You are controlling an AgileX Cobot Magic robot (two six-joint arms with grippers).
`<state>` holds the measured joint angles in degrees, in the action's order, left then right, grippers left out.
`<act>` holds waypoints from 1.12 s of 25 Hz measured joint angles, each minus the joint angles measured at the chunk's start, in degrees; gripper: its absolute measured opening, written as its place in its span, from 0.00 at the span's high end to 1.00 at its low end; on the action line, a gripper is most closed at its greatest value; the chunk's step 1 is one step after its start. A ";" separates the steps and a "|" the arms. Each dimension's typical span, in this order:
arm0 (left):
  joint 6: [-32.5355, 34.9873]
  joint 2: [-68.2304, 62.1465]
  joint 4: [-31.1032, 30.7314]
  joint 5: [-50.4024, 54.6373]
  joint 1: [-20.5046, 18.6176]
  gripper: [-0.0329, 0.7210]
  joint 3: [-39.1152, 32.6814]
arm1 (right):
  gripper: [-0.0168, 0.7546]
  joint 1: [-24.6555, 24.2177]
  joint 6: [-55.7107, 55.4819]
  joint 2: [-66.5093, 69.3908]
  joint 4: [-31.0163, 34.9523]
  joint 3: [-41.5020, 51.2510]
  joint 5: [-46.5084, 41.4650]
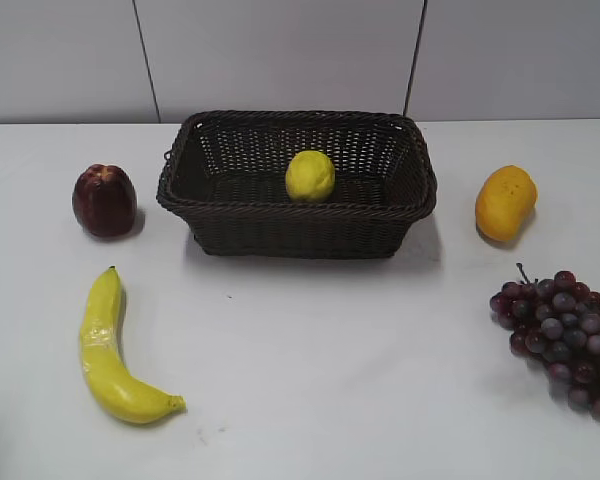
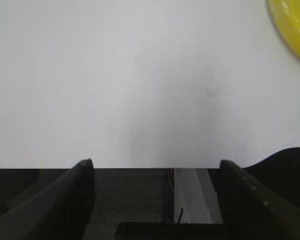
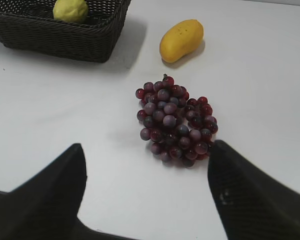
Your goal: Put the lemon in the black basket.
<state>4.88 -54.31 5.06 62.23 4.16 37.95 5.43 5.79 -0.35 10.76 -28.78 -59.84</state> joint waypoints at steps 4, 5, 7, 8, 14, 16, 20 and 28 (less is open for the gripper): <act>-0.51 6.80 0.07 -1.68 0.00 0.20 -4.36 | 0.24 0.00 0.00 0.00 0.00 0.00 0.00; -0.58 8.56 0.07 -1.84 0.00 0.20 -5.19 | 0.24 0.00 0.00 0.00 0.00 0.00 0.00; -0.63 12.03 0.32 -2.07 0.00 0.20 -7.02 | 0.24 0.00 0.00 0.00 0.00 0.00 0.00; -0.63 13.45 0.56 -2.13 0.00 0.20 -7.72 | 0.24 0.00 0.00 0.00 0.00 0.00 0.00; -0.64 22.70 1.22 -1.89 0.00 0.20 -8.45 | 0.24 0.00 0.00 0.00 0.00 0.00 0.00; -0.64 25.74 1.35 -1.84 0.00 0.20 -8.50 | 0.24 0.00 0.00 0.00 0.00 0.00 0.00; -0.64 32.29 1.42 -1.32 0.00 0.21 -9.20 | 0.24 0.00 0.00 0.00 0.00 0.00 0.00; -0.64 45.79 1.42 -1.22 0.00 0.23 -9.20 | 0.24 0.00 0.00 0.00 0.00 0.00 0.00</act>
<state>4.24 -8.52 6.48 61.01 4.16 28.75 5.43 5.79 -0.35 10.76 -28.78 -59.84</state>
